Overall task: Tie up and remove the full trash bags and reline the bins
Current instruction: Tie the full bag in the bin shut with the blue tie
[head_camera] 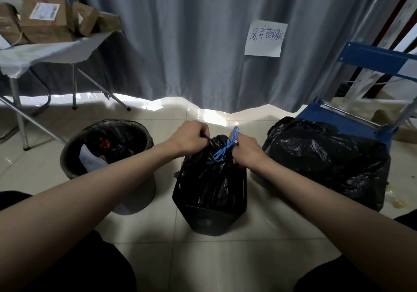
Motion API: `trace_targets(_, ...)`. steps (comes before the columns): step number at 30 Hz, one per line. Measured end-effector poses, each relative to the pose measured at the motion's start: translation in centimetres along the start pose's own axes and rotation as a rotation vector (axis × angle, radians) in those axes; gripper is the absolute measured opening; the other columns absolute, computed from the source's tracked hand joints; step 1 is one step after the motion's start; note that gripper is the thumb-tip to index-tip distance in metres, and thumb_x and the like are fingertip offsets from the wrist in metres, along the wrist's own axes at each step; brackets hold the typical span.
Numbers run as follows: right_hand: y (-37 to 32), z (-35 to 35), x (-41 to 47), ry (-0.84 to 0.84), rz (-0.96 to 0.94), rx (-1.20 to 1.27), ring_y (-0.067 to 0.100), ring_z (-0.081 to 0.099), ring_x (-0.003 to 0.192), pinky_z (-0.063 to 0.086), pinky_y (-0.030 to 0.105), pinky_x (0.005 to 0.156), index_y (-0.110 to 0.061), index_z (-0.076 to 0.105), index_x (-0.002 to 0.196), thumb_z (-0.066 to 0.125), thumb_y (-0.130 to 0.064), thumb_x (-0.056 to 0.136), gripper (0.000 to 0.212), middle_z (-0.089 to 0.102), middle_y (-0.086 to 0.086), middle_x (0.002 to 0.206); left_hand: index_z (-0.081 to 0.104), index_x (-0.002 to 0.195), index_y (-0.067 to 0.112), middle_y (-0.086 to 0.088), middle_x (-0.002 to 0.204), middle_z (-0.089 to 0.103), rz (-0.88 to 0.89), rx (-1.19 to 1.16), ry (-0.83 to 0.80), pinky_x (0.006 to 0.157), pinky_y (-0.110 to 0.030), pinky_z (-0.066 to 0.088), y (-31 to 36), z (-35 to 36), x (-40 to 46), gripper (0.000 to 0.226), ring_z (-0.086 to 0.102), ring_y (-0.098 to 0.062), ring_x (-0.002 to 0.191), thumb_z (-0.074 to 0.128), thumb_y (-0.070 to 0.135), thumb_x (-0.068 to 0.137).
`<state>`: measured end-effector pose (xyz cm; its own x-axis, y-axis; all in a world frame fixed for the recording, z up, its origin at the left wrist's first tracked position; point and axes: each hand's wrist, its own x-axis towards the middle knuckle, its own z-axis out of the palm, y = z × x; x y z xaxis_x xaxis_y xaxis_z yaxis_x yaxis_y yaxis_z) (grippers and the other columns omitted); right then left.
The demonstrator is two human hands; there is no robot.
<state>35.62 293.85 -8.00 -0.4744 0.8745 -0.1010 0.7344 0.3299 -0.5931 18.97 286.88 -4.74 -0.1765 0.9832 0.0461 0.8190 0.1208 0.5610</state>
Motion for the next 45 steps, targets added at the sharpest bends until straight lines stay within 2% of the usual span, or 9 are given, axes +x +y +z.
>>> trace_targets(6,-1.5,-2.1,-0.2,0.11,-0.036,0.11,0.038,0.064,0.092,0.055,0.047,0.085,-0.025,0.054,0.099,0.037,-0.009,0.081,0.03,0.067,0.016,0.1,0.062,0.07,0.017,-0.006,0.084,0.07,-0.019,-0.098,0.172,0.071,-0.029,0.05,1.3,-2.5,-0.1,0.018,0.063,-0.021,0.076,0.055,0.003,0.078)
trace_targets(14,-6.1,-5.9,-0.3,0.373,-0.207,0.318,0.032,0.062,0.09,0.054,0.049,0.08,-0.019,0.055,0.104,0.043,-0.008,0.089,0.022,0.064,0.006,0.092,0.067,0.084,0.009,-0.012,0.08,0.071,-0.009,-0.156,0.447,0.077,-0.032,0.052,4.5,-7.9,0.6,0.013,0.067,-0.026,0.08,0.054,0.005,0.083)
trace_targets(18,-9.5,-8.8,0.0,0.465,-0.292,0.469,0.034,0.064,0.084,0.057,0.053,0.076,-0.023,0.052,0.096,0.044,-0.01,0.089,0.017,0.059,0.001,0.087,0.063,0.078,0.018,-0.003,0.076,0.066,0.022,-0.258,0.552,0.078,-0.033,0.053,6.3,-11.0,2.2,0.018,0.064,-0.023,0.078,0.052,0.006,0.083)
trace_targets(21,-11.2,-10.8,0.7,0.492,-0.319,0.525,0.038,0.064,0.083,0.058,0.056,0.072,-0.026,0.05,0.09,0.042,-0.013,0.082,0.018,0.057,0.0,0.083,0.058,0.07,0.023,0.006,0.07,0.062,0.041,-0.339,0.596,0.067,-0.024,0.046,7.3,-12.4,3.3,0.025,0.057,-0.013,0.069,0.05,0.004,0.084)
trace_targets(27,-12.0,-13.4,3.0,0.518,-0.315,0.611,0.035,0.065,0.087,0.058,0.055,0.074,-0.031,0.047,0.083,0.043,-0.014,0.085,0.017,0.059,0.002,0.087,0.06,0.072,0.023,-0.001,0.077,0.064,0.066,-0.476,0.596,0.076,-0.039,0.055,9.0,-13.9,7.0,0.025,0.06,-0.017,0.075,0.049,0.004,0.083)
trace_targets(33,-10.7,-16.4,6.8,0.594,-0.257,0.756,0.033,0.062,0.082,0.056,0.059,0.076,-0.037,0.046,0.074,0.04,-0.015,0.081,0.024,0.06,0.007,0.088,0.062,0.077,0.021,-0.003,0.082,0.066,0.097,-0.5,0.569,0.082,-0.042,0.055,11.4,-14.6,12.6,0.018,0.063,-0.02,0.08,0.049,0.008,0.078)
trace_targets(38,-9.1,-18.9,11.3,0.62,-0.201,0.777,0.022,0.053,0.069,0.054,0.049,0.067,-0.038,0.047,0.073,0.04,-0.01,0.083,0.03,0.057,0.003,0.082,0.059,0.068,0.024,-0.002,0.077,0.067,0.1,-0.547,0.514,0.083,-0.05,0.057,11.4,-14.1,18.8,0.009,0.068,-0.028,0.084,0.051,0.021,0.07)
trace_targets(42,-6.5,-20.1,15.4,0.641,-0.14,0.711,0.021,0.053,0.067,0.055,0.054,0.07,-0.035,0.047,0.076,0.041,-0.009,0.083,0.028,0.057,0.003,0.077,0.06,0.07,0.023,-0.002,0.075,0.065,0.098,-0.553,0.492,0.08,-0.041,0.059,11.4,-12.1,23.0,0.013,0.063,-0.021,0.076,0.054,0.014,0.077)
trace_targets(45,-3.7,-19.9,18.6,0.647,-0.09,0.613,0.017,0.05,0.065,0.051,0.041,0.064,-0.023,0.051,0.09,0.043,-0.003,0.089,0.021,0.055,0.001,0.074,0.061,0.079,0.017,0.0,0.074,0.06,0.092,-0.495,0.457,0.07,-0.028,0.049,10.9,-9.4,26.1,0.015,0.055,-0.015,0.071,0.053,0.006,0.086)
